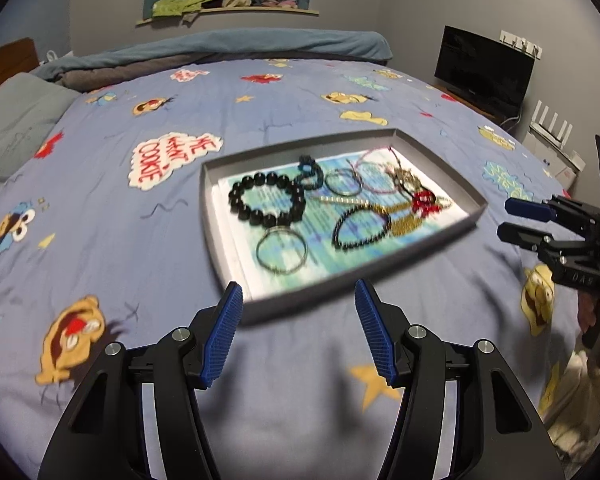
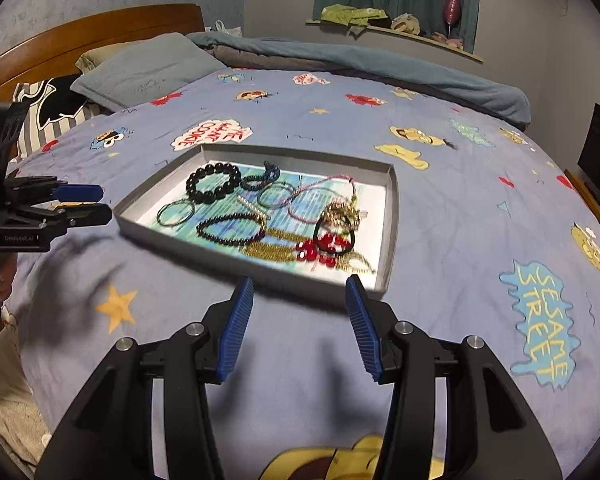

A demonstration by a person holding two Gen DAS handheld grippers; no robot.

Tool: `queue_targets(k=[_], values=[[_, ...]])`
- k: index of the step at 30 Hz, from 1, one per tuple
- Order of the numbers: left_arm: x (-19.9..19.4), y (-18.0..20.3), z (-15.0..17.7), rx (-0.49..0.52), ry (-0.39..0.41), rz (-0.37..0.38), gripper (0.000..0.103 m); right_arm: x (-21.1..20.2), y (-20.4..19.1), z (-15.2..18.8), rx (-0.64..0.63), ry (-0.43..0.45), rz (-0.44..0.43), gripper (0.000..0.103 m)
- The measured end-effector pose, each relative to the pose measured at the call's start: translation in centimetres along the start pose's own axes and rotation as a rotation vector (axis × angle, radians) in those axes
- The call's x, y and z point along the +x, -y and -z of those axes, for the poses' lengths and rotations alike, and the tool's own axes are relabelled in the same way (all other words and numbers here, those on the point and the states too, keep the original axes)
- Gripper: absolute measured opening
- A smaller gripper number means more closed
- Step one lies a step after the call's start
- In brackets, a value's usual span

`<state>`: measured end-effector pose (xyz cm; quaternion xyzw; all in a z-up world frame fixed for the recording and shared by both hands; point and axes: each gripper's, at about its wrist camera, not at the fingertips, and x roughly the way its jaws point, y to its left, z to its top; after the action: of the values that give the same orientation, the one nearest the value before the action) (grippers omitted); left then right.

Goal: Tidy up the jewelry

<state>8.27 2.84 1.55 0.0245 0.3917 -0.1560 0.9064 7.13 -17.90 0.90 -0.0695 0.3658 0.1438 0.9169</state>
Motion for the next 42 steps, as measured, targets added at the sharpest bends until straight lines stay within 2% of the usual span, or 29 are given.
queue_targets(k=[3, 5, 9, 11, 12, 14, 17, 21, 23, 42], values=[[-0.6, 0.1, 0.8, -0.038, -0.021, -0.016, 0.06, -0.2, -0.1, 0.7, 0.026, -0.031, -0.002, 0.049], [-1.0, 0.4, 1.2, -0.062, -0.027, -0.05, 0.067, -0.4, -0.2, 1.1, 0.06, -0.046, 0.0, 0.059], [-1.7, 2.0, 1.1, -0.055, -0.009, -0.105, 0.078, -0.9, -0.7, 1.1, 0.097, -0.053, 0.012, 0.07], [-2.0, 2.8, 0.8, -0.038, 0.009, -0.15, 0.083, -1.3, -1.2, 0.8, 0.097, -0.042, 0.027, 0.088], [-2.2, 3.0, 0.6, -0.042, 0.018, -0.163, 0.089, -1.5, -1.4, 0.6, 0.098, -0.033, 0.033, 0.091], [-2.6, 3.2, 0.2, -0.07, 0.028, -0.156, 0.091, -2.0, -1.7, 0.3, 0.105, -0.022, 0.042, 0.097], [-3.1, 3.7, -0.2, -0.088, 0.028, -0.132, 0.094, -2.6, -1.9, -0.1, 0.117, -0.012, 0.053, 0.097], [-3.7, 4.7, -0.4, -0.046, 0.041, -0.181, 0.095, -3.4, -1.9, -0.6, 0.121, 0.01, 0.069, 0.097], [-3.7, 4.8, -0.5, -0.042, 0.04, -0.18, 0.095, -3.6, -1.9, -0.7, 0.122, 0.017, 0.074, 0.097], [-3.5, 4.9, -0.1, -0.035, 0.036, -0.176, 0.095, -3.4, -1.4, -0.3, 0.145, 0.001, 0.066, 0.097]])
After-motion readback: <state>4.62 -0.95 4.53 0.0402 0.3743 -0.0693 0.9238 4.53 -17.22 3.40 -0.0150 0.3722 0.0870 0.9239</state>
